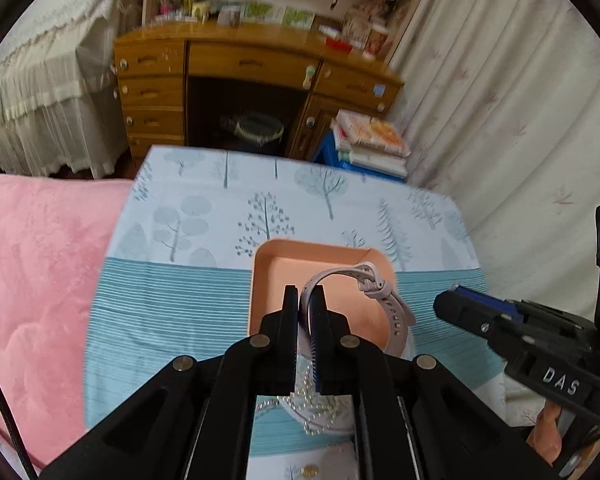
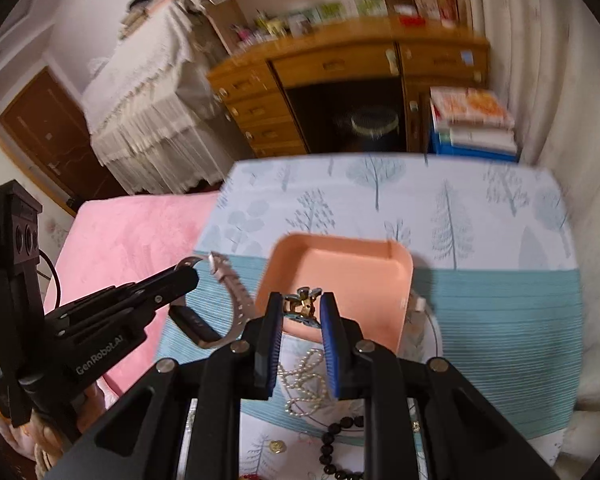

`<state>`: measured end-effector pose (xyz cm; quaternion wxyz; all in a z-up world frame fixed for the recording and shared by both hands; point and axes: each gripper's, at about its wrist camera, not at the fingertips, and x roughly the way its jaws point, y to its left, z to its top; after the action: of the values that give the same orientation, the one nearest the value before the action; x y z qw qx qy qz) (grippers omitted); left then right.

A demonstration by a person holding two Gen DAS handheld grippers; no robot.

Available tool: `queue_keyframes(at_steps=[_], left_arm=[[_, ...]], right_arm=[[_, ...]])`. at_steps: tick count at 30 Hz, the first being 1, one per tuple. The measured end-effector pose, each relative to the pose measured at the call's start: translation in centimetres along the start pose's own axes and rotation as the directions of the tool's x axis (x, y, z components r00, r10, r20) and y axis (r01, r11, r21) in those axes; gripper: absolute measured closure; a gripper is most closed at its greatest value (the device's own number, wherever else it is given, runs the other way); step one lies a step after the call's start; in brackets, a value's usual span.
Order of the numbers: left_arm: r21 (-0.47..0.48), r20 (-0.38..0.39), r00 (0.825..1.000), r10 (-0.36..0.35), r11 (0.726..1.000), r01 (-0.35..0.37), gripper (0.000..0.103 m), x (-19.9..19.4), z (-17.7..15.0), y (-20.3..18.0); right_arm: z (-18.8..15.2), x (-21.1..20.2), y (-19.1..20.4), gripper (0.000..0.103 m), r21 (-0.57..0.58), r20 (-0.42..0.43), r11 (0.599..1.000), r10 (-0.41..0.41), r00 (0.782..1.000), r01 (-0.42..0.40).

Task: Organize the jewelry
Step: 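Carry the watch and brooch into the pink box and open both tools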

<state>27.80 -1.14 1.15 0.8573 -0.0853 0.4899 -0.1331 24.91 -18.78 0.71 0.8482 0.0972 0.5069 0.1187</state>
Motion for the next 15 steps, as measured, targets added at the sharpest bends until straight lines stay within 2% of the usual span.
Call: queue_keyframes(at_steps=[6, 9, 12, 14, 15], left_arm=[[0.021, -0.072, 0.997, 0.039, 0.999, -0.037, 0.099, 7.3, -0.9, -0.3], [0.044, -0.083, 0.995, 0.062, 0.997, -0.058, 0.096, 9.6, -1.4, -0.6], [0.075, -0.056, 0.995, 0.080, 0.994, -0.075, 0.078, 10.2, -1.9, -1.2], [0.101, 0.008, 0.996, 0.092, 0.991, -0.092, 0.048, 9.2, -2.5, -1.7], [0.106, 0.048, 0.993, 0.112, 0.987, -0.117, 0.045, 8.6, -2.6, -1.8]], right_arm=[[-0.3, 7.0, -3.0, 0.084, 0.032, -0.120, 0.998, -0.042, 0.992, 0.047], [-0.7, 9.5, -4.3, 0.084, 0.040, -0.157, 0.996, -0.067, 0.985, 0.074], [-1.3, 10.2, -4.7, 0.080, 0.034, -0.163, 0.997, -0.069, 0.984, 0.076], [-1.5, 9.8, -4.5, 0.073, 0.023, -0.152, 0.998, -0.061, 0.986, 0.066], [-1.7, 9.4, -4.6, 0.069, 0.015, -0.132, 0.997, -0.073, 0.988, 0.076]])
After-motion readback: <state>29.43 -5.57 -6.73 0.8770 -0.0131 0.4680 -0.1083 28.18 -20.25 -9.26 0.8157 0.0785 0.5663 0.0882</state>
